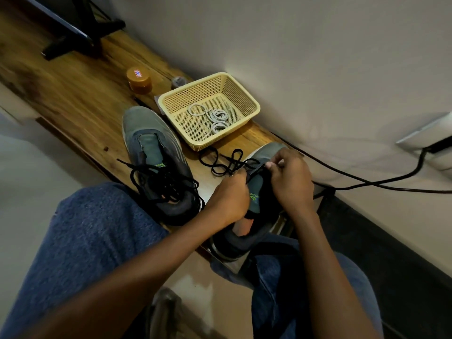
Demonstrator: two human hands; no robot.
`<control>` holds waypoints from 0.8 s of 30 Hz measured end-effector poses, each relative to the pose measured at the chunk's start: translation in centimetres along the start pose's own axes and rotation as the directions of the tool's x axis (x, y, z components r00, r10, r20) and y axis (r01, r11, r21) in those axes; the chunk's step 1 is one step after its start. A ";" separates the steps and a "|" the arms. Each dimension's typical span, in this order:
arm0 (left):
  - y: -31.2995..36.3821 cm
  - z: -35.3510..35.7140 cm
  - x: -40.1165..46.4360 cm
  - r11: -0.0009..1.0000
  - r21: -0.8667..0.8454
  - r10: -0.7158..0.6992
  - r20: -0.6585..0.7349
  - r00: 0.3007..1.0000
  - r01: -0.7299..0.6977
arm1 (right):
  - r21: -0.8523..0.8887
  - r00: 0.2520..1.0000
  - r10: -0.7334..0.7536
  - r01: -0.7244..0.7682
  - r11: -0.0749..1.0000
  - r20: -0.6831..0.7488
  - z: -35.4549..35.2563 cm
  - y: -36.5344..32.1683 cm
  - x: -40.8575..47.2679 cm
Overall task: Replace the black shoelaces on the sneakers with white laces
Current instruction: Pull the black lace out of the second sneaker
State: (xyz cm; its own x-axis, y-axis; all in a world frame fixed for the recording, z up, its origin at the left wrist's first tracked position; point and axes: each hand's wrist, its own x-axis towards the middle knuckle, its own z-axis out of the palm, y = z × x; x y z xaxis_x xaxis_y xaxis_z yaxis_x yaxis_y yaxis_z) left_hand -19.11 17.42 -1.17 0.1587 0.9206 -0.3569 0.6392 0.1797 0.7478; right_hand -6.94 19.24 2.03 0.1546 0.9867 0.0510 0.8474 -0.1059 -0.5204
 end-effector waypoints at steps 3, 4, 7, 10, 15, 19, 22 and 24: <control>0.0 0.0 0.1 1.000 -0.003 -0.004 -0.010 1.000 0.004 | 0.206 0.965 0.117 -0.068 0.976 -0.235 -0.6 -0.2 0.2; 0.0 0.0 0.1 1.000 -0.003 -0.003 -0.012 1.000 0.003 | 0.240 0.942 0.150 -0.077 0.968 -0.299 -0.9 -0.4 0.4; -0.1 0.0 0.1 1.000 0.008 -0.006 -0.005 1.000 0.007 | 0.226 0.935 0.169 -0.099 0.969 -0.312 -1.2 -0.2 0.6; -0.2 -0.1 0.0 1.000 0.018 -0.007 -0.001 1.000 0.007 | 0.117 0.988 0.108 -0.095 0.989 -0.108 -1.2 0.5 0.8; 0.2 -0.2 -0.2 0.998 0.067 -0.004 0.001 1.000 0.004 | -0.253 0.972 0.028 0.033 0.967 0.234 -0.7 -0.2 0.1; 0.2 -0.2 -0.4 0.996 0.091 0.007 -0.008 1.000 -0.006 | -0.306 0.977 0.028 0.039 0.951 0.209 -0.2 -0.6 -0.2; 0.2 -0.3 -0.4 0.998 0.067 -0.005 -0.005 1.000 0.006 | -0.216 0.991 -0.026 0.055 0.975 0.133 0.0 -0.4 -0.2; 0.4 -0.5 -0.5 0.999 0.054 -0.003 -0.010 1.000 0.004 | -0.098 0.997 -0.070 0.074 0.992 0.043 0.1 -0.3 -0.3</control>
State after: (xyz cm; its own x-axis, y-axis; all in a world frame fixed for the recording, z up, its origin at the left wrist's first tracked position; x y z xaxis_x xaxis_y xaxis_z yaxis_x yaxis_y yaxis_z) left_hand -19.34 17.23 -0.45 0.1493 0.9234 -0.3537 0.6796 0.1640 0.7150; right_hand -7.26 18.99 2.04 0.0727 0.9961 0.0507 0.9021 -0.0440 -0.4293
